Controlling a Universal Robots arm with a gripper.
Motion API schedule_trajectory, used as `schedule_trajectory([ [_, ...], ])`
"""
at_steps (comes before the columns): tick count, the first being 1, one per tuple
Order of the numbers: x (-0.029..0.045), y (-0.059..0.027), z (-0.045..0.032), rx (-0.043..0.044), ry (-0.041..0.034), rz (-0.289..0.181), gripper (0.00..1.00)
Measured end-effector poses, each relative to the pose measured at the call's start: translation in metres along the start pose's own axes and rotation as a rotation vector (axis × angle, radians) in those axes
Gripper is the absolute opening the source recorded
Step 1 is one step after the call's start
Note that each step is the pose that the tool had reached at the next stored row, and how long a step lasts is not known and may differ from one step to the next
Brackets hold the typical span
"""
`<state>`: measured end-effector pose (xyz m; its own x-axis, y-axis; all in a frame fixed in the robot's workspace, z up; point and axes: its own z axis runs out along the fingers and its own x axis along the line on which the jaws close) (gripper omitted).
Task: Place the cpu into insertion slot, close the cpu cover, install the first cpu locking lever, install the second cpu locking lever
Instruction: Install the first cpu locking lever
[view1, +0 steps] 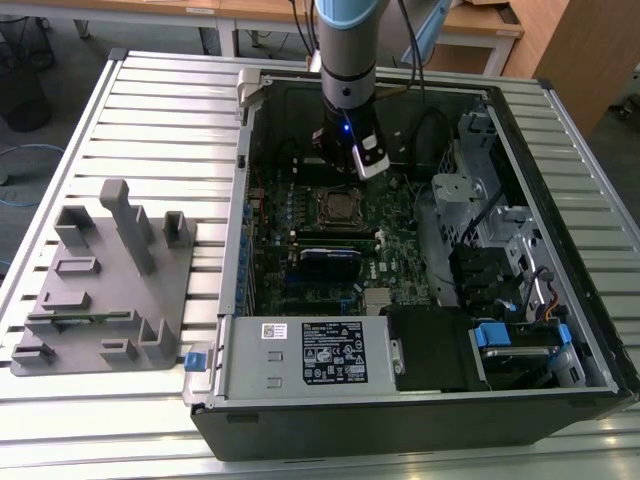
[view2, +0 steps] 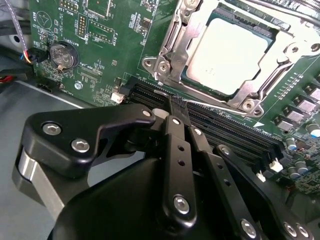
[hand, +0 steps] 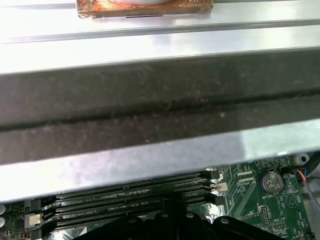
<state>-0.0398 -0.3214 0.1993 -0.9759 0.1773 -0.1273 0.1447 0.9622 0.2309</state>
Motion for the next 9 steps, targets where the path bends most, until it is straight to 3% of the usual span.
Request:
schedule_trajectory([
  [4,0.0012,-0.0008,0.0007,-0.0012,-0.0103,0.000,0.11],
  [9,0.0007,-0.0042,0.0007,-0.0022,-0.0162,0.002,0.11],
])
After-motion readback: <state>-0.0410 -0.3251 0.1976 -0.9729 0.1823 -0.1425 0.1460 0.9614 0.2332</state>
